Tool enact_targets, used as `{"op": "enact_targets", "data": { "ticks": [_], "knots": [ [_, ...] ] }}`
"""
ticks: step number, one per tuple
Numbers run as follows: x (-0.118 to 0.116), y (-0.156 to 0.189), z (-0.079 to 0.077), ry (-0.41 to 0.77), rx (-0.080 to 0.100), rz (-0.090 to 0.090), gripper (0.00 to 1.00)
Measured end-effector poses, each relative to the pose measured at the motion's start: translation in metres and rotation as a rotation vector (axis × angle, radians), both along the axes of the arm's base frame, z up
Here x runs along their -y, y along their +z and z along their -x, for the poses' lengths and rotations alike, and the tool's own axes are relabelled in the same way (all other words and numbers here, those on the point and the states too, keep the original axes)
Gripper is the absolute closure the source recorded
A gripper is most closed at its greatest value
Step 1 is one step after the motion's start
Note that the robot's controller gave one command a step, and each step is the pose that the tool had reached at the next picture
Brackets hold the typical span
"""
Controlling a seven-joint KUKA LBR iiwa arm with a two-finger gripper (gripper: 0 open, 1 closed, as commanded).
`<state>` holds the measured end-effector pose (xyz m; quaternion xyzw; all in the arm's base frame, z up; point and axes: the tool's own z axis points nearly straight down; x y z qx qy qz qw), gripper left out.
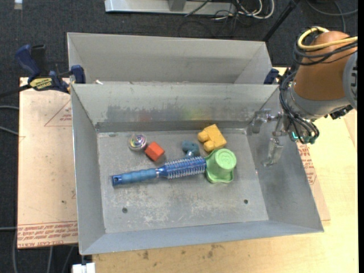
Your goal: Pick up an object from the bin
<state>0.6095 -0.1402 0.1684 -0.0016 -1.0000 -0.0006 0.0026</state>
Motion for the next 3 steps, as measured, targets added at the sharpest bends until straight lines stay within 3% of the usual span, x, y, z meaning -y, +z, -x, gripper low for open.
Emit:
{"op": "enact_targets", "data": {
  "ticks": [1, 2, 3],
  "knots": [
    [-0.067, -0.082, -0.008, 0.478, 0.005, -0.004, 0.0],
    [-0.09, -0.098, 0.018, 0.672, 0.009, -0.002, 0.0],
    [-0.088, -0.092, 0.013, 0.671, 0.02, 0.006, 1.0]
  ]
}}
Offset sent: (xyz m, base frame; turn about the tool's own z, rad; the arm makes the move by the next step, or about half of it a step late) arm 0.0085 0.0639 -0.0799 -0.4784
